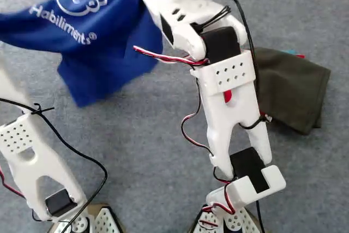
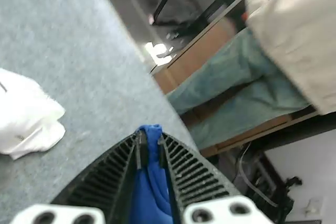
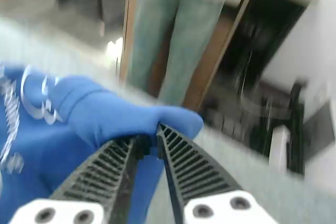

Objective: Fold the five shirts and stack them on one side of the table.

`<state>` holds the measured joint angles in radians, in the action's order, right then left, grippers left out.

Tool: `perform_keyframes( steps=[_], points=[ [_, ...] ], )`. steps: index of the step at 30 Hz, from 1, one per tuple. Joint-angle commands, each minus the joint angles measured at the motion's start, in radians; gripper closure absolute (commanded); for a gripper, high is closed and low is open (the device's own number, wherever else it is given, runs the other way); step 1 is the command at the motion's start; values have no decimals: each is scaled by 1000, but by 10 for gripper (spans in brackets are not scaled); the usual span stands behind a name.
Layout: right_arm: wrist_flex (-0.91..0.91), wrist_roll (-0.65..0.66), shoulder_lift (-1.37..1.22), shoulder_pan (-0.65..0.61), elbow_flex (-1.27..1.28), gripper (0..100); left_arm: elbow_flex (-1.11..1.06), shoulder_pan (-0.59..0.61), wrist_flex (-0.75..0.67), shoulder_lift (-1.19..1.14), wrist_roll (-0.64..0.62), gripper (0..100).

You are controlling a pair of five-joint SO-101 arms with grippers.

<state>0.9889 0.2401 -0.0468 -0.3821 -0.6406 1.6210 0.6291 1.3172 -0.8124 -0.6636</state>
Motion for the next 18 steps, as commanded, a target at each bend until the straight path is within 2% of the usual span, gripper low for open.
perform_keyframes(
  steps=[1,3,6,10,14,18],
  points=[
    [-157,-11,2,-2,-96,983,47,-10,-3,123,8,971],
    [-184,-11,2,-3,-87,983,47,-7,26,135,8,971],
    [-81,-15,12,-6,-45,983,47,1,120,137,32,971],
    [232,-15,10,-11,-8,983,24,7,258,118,98,971],
    [525,-9,4,-20,33,983,-41,7,296,57,170,971],
    [715,17,7,-28,101,983,-90,8,319,-15,210,971]
  ],
)
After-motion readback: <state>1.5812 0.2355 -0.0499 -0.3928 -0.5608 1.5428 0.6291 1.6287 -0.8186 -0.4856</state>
